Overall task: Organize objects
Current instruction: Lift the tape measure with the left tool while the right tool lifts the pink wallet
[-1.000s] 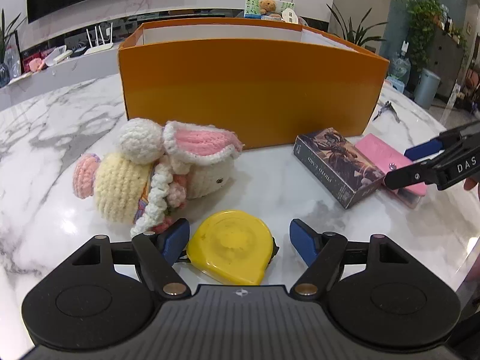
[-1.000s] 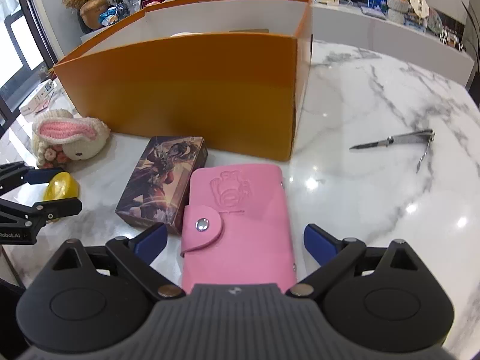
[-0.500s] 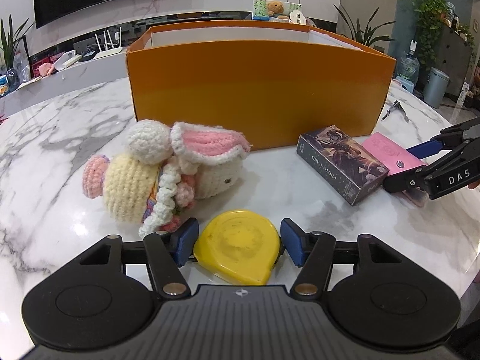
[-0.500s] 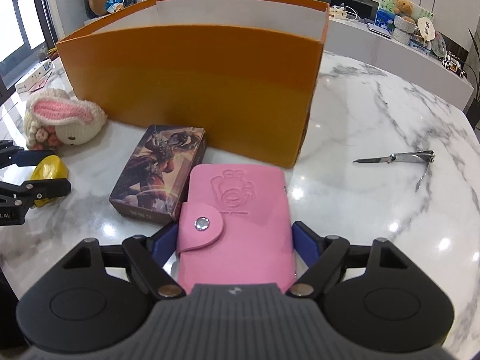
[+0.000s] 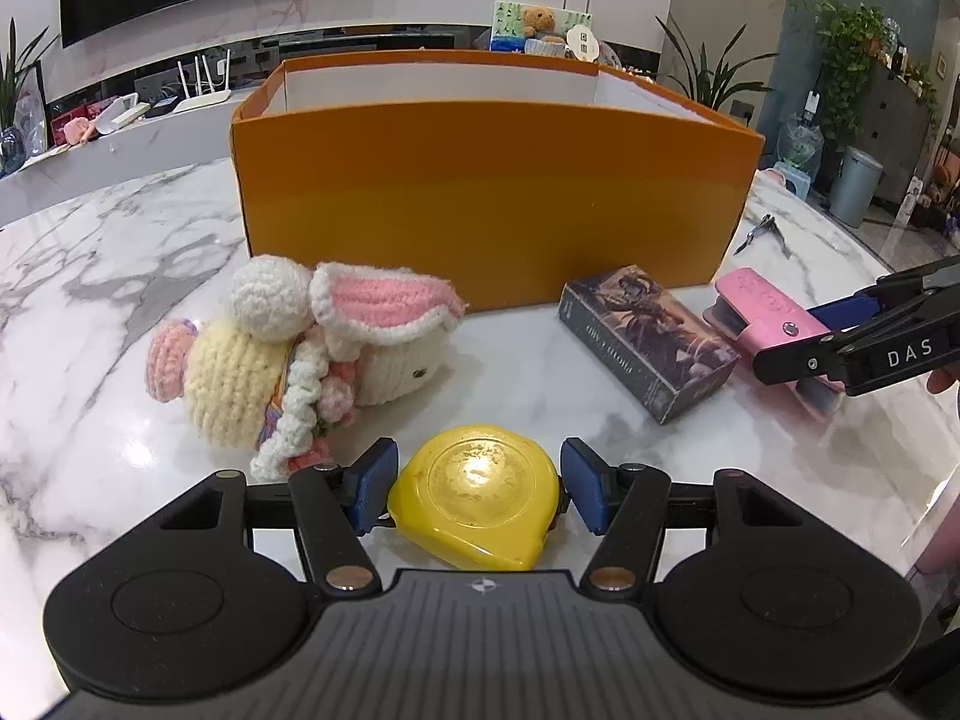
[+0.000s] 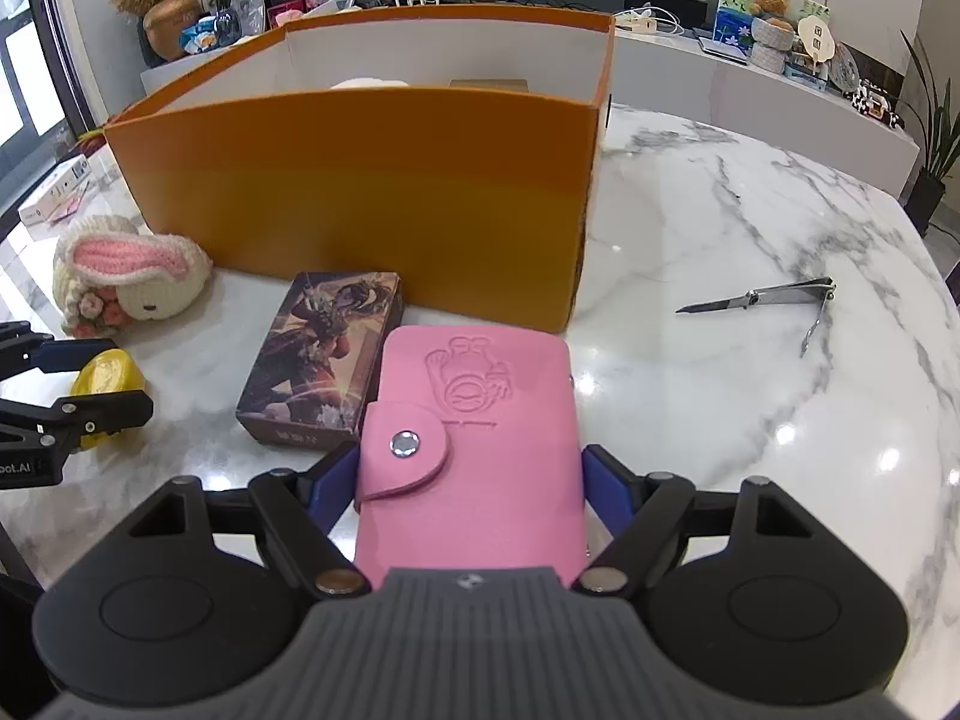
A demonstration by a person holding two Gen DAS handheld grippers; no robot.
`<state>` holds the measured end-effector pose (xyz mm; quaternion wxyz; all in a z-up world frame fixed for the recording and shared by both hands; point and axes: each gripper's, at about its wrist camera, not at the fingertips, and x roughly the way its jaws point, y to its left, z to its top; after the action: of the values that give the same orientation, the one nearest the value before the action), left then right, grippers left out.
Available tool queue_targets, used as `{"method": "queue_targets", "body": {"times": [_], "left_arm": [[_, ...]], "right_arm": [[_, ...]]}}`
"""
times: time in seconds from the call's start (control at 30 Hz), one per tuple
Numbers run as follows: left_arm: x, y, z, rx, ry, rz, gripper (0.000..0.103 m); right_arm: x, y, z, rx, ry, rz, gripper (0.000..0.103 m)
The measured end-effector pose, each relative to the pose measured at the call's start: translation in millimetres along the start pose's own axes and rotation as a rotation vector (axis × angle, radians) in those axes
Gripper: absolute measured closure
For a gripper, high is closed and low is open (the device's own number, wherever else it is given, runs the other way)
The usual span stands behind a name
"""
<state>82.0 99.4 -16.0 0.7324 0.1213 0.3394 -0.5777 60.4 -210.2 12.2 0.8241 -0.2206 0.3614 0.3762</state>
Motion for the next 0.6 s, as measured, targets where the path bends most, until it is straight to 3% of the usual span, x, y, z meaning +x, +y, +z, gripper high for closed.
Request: {"method": "queue_targets", "body": {"times": [0.6], "left_arm": [[-20.6, -14.8, 15.2, -0.01, -0.066, -0.015, 0.033]], "right_arm": [[-28.3, 15.8, 6.9, -0.002, -0.054, 0.04, 0.023]]}}
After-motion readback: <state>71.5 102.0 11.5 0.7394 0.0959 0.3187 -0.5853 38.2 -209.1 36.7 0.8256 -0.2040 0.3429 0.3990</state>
